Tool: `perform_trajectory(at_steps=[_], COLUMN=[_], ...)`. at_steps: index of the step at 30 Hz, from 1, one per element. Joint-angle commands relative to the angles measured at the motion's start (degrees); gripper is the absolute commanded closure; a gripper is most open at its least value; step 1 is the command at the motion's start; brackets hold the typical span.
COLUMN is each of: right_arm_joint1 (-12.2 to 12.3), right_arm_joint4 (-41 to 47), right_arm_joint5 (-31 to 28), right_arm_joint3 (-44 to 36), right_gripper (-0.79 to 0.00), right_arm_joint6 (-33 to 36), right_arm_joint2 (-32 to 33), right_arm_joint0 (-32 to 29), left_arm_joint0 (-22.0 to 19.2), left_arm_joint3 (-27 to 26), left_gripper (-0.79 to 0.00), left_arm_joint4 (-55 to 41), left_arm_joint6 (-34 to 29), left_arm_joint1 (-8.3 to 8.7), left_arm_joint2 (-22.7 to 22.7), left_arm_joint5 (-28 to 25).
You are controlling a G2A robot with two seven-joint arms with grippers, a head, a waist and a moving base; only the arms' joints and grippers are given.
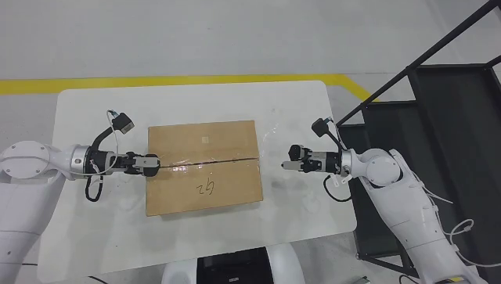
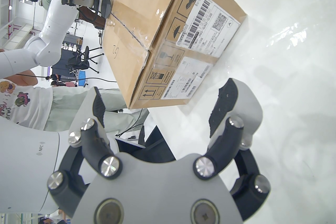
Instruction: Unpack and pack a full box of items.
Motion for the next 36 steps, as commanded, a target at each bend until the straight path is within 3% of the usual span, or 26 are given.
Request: perform_trajectory(at_steps=[1,10,15,20,28,36], right_arm_joint1=[-0.3,-3.2,-4.8,-4.9,-2.6,-1.1], right_arm_joint4=[-2.8,-15.1,-27.3,-34.6,-40.1,-61.2], right_arm_joint5=[-1.6,-20.5,-20.5,-20.5,-20.5,-19.1], right_arm_joint3=[0.2,14.4,22.2,27.4,29.9,36.0], right_gripper=[-0.785,-0.785,-0.785,-0.785,-0.785,-0.785], right_arm_joint6=[-3.1,-15.2,-27.3,-39.3,-49.5,-68.0], right_arm_joint2=[-1.6,-12.2,-16.3,-18.0,-20.2,-21.8], right_arm_joint0=[1.6,15.3,21.4,24.2,25.1,27.6], left_arm_joint0=[0.0,0.0,0.0,0.0,0.0,0.0], left_arm_joint3=[0.0,0.0,0.0,0.0,0.0,0.0], left_gripper=[-0.785,-0.785,-0.785,-0.785,-0.785,-0.785], left_arm_joint4=[0.0,0.0,0.0,0.0,0.0,0.0], left_arm_joint6=[0.0,0.0,0.0,0.0,0.0,0.0], left_arm_joint1=[0.00,0.00,0.00,0.00,0.00,0.00], left_arm_joint2=[0.0,0.0,0.0,0.0,0.0,0.0], left_arm_joint5=[0.0,0.0,0.0,0.0,0.0,0.0])
